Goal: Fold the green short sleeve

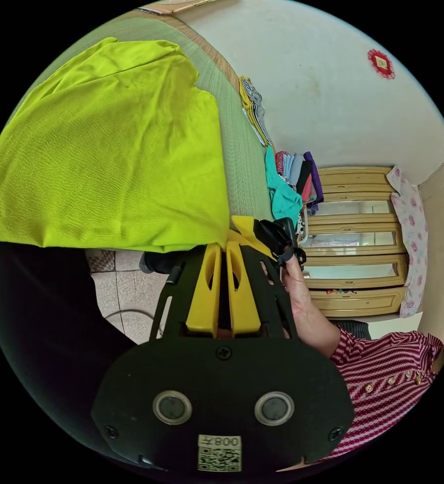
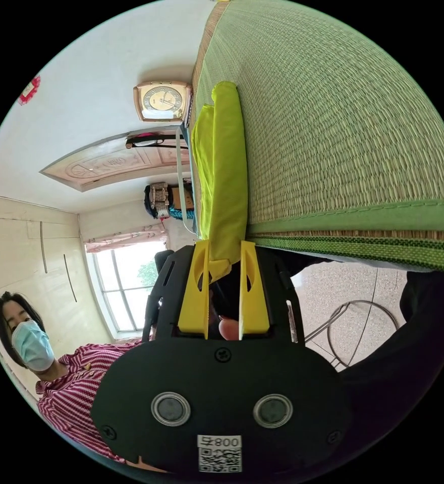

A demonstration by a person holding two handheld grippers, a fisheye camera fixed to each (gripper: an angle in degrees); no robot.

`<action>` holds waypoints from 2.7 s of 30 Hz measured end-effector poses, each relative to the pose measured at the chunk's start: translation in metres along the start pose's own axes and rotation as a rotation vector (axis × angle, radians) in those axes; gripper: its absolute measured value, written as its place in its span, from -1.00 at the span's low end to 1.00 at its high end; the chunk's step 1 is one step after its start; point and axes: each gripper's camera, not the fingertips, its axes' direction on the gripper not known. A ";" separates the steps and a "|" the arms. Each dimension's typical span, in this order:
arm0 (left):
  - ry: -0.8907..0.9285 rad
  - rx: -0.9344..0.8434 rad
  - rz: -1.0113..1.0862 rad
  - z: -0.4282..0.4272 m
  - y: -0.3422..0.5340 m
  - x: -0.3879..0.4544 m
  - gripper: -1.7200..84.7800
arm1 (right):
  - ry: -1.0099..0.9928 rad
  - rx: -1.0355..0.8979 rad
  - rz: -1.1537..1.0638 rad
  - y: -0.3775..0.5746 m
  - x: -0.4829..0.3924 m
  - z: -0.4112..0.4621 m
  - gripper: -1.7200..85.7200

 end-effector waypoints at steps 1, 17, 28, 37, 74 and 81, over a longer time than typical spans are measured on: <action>0.000 -0.006 0.002 0.001 -0.001 0.000 -0.92 | -0.001 -0.002 0.000 0.000 0.001 -0.001 -0.74; 0.024 -0.028 0.034 -0.006 -0.005 -0.002 -0.92 | -0.020 -0.032 0.010 -0.015 0.012 -0.003 -0.73; 0.039 -0.050 0.012 -0.018 0.001 -0.012 -0.92 | -0.004 -0.043 0.026 -0.022 0.014 -0.004 -0.81; 0.035 -0.061 0.013 -0.053 0.016 -0.021 -0.95 | 0.003 -0.050 0.049 -0.026 0.010 -0.005 -0.88; -0.268 0.133 -0.093 -0.240 0.027 -0.116 -0.73 | 0.059 -0.069 0.069 -0.036 -0.017 0.012 -0.90; -0.213 0.123 -0.073 -0.253 0.032 -0.123 -0.81 | 0.058 -0.070 0.072 -0.034 -0.018 0.014 -0.90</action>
